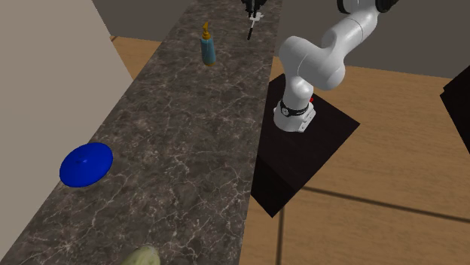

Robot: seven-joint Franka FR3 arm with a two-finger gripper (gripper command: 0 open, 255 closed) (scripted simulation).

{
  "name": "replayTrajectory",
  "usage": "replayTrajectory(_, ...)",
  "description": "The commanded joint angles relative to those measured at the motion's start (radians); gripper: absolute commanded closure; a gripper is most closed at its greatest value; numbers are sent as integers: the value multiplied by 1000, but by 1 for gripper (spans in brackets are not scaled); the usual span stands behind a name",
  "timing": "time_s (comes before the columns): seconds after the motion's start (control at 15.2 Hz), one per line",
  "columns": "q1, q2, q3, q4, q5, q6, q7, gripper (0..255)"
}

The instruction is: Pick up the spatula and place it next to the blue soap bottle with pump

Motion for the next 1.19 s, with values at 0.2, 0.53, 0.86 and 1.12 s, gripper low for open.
replayTrajectory(0.2,-10,-22,-79,91,-112,-62,-124,255)
replayTrajectory(0.53,-21,-54,-128,89,-176,-65,-173,255)
replayTrajectory(0.86,-41,-100,-162,18,-211,-37,-170,255)
replayTrajectory(1.12,-58,-135,-192,-35,-241,-15,-168,255)
